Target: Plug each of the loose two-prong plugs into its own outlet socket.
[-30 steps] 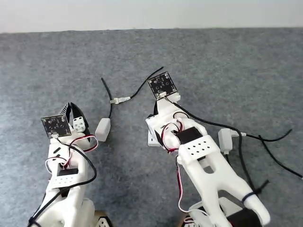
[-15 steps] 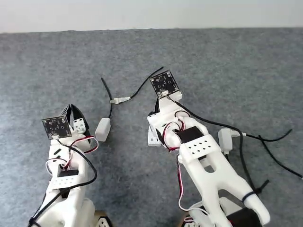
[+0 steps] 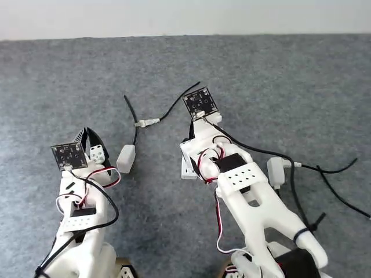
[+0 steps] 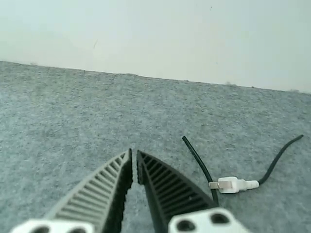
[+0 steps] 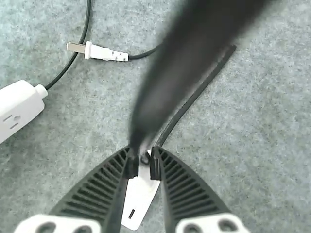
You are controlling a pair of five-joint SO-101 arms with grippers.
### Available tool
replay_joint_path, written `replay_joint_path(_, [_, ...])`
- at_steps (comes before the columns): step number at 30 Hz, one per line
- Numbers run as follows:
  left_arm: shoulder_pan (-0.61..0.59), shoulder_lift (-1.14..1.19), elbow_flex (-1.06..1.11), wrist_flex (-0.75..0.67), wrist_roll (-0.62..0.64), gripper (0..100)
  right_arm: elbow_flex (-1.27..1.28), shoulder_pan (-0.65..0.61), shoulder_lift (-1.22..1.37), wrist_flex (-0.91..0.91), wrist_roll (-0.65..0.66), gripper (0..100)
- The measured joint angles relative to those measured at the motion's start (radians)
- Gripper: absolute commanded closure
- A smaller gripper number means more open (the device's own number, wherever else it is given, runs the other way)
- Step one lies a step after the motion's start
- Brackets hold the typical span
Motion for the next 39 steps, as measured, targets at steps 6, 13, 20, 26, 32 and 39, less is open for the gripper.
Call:
replay_joint_path(6, [0.000,0.000,0.000,0.000,0.000,99,0.000,0.000,0.000,0.006,0.000,99.0])
replay_joint_path(13, [0.000,0.000,0.000,0.000,0.000,99,0.002,-0.006,0.008,0.104,-0.002,99.0])
replay_joint_path(20, [0.000,0.000,0.000,0.000,0.000,99,-0.003,-0.020,0.006,0.112,-0.002,99.0])
replay_joint_path(26, [0.000,0.000,0.000,0.000,0.000,99,-0.029,-0.032,0.051,0.110,-0.002,96.9])
replay_joint_path(32, [0.000,0.000,0.000,0.000,0.000,99,-0.055,-0.087,0.087,0.176,0.069,79.7])
replay_joint_path(39, [0.000,0.000,0.000,0.000,0.000,99,-0.066,-0.153,0.078,0.218,0.071,78.9])
